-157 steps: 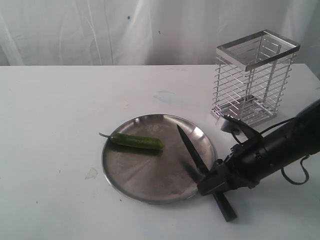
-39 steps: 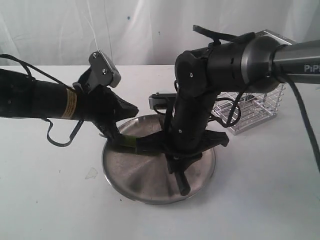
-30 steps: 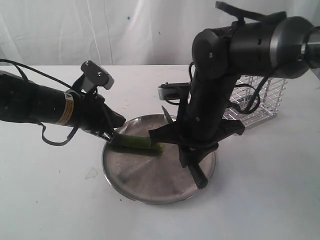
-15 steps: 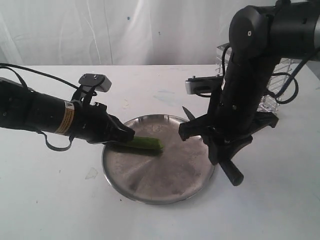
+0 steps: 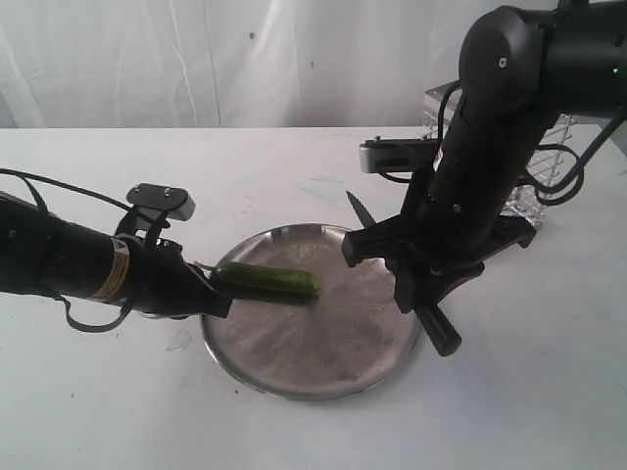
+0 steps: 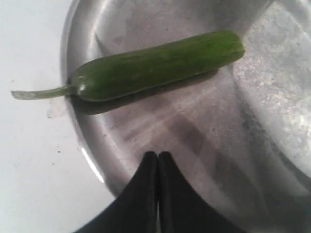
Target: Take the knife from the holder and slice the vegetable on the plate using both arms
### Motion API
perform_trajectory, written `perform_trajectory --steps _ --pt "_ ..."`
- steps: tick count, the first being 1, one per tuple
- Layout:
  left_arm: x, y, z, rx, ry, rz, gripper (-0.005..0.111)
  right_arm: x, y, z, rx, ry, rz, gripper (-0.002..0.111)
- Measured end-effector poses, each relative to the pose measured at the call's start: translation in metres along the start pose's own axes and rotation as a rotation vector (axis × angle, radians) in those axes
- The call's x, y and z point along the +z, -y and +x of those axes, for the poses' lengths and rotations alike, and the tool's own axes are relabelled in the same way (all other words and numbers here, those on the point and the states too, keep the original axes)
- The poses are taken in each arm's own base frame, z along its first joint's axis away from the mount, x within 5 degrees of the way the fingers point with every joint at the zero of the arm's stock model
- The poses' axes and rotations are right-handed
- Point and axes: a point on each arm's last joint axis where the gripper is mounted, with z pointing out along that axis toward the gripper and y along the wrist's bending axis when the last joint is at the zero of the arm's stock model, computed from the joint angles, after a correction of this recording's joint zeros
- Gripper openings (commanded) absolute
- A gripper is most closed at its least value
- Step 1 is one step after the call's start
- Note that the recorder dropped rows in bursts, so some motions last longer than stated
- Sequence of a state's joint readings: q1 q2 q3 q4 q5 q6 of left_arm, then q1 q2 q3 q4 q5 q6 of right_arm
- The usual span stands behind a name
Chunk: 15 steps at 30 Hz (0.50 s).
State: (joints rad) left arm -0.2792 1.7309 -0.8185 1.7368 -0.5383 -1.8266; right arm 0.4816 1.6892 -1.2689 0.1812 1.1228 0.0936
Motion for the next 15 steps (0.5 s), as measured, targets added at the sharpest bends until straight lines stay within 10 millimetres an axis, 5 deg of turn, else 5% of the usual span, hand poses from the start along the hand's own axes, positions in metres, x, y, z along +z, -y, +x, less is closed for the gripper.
perform_trajectory --steps 15 --pt "-0.001 -0.011 -0.001 0.050 0.008 -0.126 0.000 0.000 -0.004 0.002 0.021 -0.019 -0.043 0.000"
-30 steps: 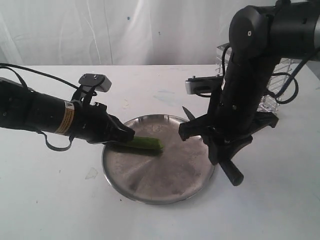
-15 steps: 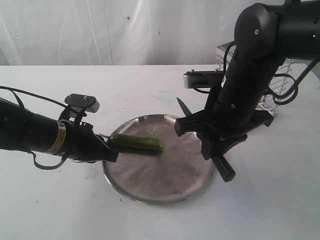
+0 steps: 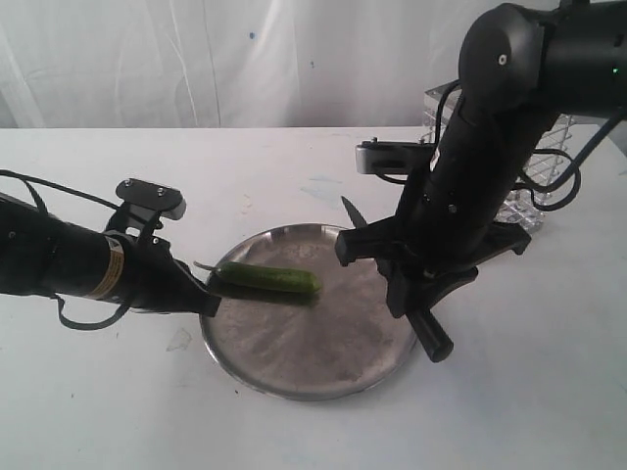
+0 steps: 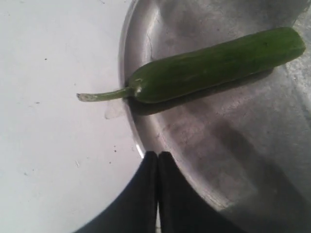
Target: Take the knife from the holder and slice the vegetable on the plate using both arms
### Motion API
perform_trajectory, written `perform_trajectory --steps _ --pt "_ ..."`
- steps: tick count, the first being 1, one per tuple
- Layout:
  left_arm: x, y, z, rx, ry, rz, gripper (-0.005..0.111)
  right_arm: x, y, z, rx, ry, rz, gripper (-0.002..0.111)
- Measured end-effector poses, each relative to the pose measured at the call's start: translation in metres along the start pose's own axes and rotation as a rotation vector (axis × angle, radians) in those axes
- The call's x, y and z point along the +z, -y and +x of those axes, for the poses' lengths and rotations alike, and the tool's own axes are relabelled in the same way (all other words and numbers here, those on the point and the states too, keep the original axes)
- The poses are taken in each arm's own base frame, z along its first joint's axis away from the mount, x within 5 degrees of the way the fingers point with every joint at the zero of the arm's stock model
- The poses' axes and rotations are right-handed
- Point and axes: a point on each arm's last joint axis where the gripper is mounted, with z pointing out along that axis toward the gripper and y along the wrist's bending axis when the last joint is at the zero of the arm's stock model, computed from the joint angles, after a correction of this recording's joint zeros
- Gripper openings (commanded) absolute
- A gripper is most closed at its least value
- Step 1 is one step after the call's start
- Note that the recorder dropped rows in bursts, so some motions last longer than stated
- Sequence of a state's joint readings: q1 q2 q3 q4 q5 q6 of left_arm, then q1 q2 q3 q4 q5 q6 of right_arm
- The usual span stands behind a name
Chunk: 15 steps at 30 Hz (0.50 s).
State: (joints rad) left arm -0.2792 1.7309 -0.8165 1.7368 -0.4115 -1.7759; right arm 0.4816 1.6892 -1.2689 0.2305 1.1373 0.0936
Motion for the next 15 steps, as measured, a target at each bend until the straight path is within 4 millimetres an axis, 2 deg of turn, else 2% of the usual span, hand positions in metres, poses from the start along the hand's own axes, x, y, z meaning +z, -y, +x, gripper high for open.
perform_trajectory --steps 7,15 --pt "0.000 0.007 -0.002 0.003 0.002 0.077 0.000 0.000 0.000 0.000 0.000 0.002 0.000 0.000" --pt "0.017 0.004 0.008 0.040 -0.044 0.079 0.000 0.000 0.000 0.001 0.000 -0.012 0.001 0.000"
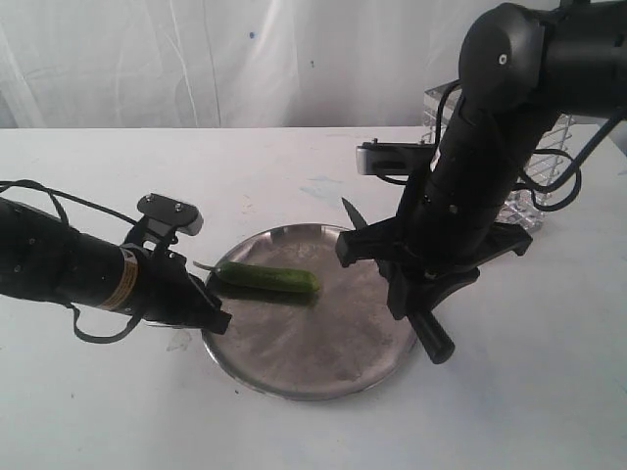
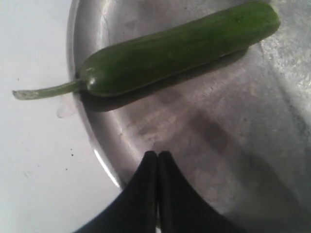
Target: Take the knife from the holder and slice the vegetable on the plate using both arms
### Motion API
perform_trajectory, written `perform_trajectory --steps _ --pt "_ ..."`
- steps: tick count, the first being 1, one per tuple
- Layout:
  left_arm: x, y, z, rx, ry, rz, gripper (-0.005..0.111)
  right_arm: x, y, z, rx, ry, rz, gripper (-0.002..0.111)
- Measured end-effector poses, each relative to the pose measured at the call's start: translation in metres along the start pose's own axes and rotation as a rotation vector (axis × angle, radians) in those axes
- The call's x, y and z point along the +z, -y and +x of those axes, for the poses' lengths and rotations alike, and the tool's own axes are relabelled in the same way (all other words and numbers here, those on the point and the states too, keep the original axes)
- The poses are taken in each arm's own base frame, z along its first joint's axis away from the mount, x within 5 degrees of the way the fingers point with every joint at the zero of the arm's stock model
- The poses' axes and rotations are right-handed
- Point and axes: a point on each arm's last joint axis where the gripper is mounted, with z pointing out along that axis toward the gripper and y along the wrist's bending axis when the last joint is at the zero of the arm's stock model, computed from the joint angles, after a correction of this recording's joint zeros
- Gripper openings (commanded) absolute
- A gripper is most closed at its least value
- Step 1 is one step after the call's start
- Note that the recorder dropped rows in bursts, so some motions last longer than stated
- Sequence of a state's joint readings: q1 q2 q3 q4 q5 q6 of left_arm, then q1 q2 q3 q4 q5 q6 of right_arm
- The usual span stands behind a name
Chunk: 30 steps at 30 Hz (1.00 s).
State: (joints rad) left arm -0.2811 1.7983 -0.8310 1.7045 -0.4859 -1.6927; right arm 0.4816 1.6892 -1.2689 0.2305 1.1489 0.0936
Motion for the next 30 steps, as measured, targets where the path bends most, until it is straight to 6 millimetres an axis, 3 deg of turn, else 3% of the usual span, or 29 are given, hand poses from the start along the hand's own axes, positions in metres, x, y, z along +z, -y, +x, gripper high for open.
perform_trajectory --steps 14,20,24,30 --pt "0.003 -0.010 0.001 -0.009 -0.010 -0.105 0.000 0.000 -0.002 0.002 0.008 -0.020 -0.017 0.000" --pt "-0.001 -0.027 0.002 -0.012 -0.015 -0.302 0.000 0.000 -0.003 0.002 0.014 -0.023 -0.031 0.000" --pt "-0.002 -0.034 -0.002 -0.013 -0.006 -0.373 0.000 0.000 -0.003 0.002 0.011 -0.023 -0.031 0.000" --pt "-0.004 -0.030 -0.018 -0.007 0.042 -0.327 0.000 0.000 -0.003 0.002 0.009 -0.025 -0.034 0.000"
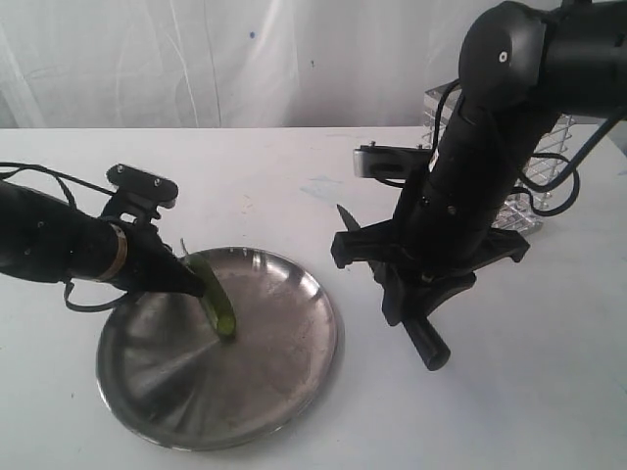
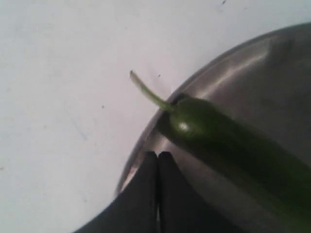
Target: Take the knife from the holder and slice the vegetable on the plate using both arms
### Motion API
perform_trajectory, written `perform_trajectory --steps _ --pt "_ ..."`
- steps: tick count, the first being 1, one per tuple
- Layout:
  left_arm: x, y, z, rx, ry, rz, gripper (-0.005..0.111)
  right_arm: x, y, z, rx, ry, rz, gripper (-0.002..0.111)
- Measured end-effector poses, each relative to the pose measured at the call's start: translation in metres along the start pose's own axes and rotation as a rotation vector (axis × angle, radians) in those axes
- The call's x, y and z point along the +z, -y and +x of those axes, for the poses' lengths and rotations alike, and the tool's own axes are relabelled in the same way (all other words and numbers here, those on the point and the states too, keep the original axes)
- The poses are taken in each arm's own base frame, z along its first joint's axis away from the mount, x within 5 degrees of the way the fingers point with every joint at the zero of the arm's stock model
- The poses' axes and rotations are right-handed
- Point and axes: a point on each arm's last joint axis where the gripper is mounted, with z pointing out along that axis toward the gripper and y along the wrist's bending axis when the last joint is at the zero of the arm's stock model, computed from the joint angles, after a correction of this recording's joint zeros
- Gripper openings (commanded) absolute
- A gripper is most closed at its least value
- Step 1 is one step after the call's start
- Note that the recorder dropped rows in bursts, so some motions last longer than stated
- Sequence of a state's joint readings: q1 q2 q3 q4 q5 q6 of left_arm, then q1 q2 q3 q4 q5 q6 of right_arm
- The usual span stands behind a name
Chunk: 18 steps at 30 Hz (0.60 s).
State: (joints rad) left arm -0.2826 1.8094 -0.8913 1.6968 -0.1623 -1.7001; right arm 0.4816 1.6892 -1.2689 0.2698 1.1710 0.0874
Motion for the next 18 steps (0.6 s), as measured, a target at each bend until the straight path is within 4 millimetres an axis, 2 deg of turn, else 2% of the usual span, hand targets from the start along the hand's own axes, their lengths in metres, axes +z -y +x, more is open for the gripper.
perform_trajectory --steps 3,6,7,8,9,10,11,15,16,18 --pt "-0.015 0.005 -0.013 -0.001 0.061 0.070 0.000 0.000 0.000 0.000 -0.008 0.000 -0.002 0.000" --pt "-0.041 0.005 -0.030 0.017 0.150 0.089 0.000 0.000 0.000 0.000 -0.023 0.000 -0.002 0.000" --pt "-0.061 0.005 -0.041 0.029 0.217 0.090 0.000 0.000 0.000 0.000 -0.035 0.002 -0.002 0.000" --pt "-0.068 0.005 -0.044 0.038 0.240 0.098 0.000 0.000 0.000 0.000 -0.042 0.005 -0.004 0.000" --pt "-0.080 0.009 -0.050 0.128 0.284 0.135 0.000 0.000 0.000 -0.001 -0.049 0.008 -0.004 0.000" --pt "-0.084 0.013 -0.050 0.201 0.300 0.163 0.000 0.000 0.000 -0.001 -0.055 0.011 -0.004 0.000" --pt "-0.087 0.024 -0.049 0.406 0.336 0.259 0.000 0.000 0.000 -0.001 -0.065 0.011 -0.004 0.000" --pt "-0.090 0.041 -0.037 0.740 0.416 0.410 0.000 0.002 0.000 0.001 -0.084 0.001 -0.003 0.000" --pt "-0.089 0.043 -0.031 0.782 0.413 0.424 0.000 0.005 0.002 0.004 -0.098 -0.008 -0.001 0.000" --pt "-0.083 0.037 -0.021 0.638 0.323 0.379 0.000 0.014 0.006 0.010 -0.101 -0.020 0.004 0.000"
